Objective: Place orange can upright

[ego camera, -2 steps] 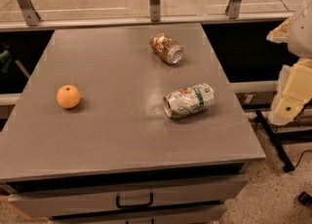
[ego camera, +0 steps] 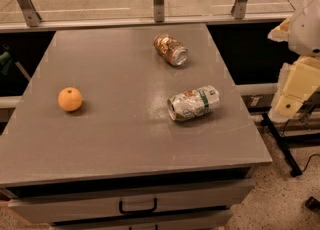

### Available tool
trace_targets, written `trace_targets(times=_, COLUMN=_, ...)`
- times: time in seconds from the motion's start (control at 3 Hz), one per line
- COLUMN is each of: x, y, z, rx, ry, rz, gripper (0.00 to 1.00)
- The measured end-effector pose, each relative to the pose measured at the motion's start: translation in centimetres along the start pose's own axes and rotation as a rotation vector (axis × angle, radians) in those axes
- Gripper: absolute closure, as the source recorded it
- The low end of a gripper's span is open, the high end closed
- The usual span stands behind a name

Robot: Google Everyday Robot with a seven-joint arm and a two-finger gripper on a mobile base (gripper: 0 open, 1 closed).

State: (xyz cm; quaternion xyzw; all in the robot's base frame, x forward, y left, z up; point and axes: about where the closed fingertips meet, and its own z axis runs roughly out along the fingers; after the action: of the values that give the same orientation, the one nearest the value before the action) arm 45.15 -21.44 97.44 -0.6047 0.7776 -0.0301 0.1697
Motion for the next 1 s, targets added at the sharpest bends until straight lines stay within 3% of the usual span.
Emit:
trace_targets(times=0.67, x=-6.4, y=-8.1, z=7.4, rx=0.01, ry=-0.106, rz=0.008, gripper=0.0)
trace_targets(times=1.0, x=-10.0, y=-12.5, z=11.5, rx=0.016, ry=-0.159, rz=0.076, gripper=0.0)
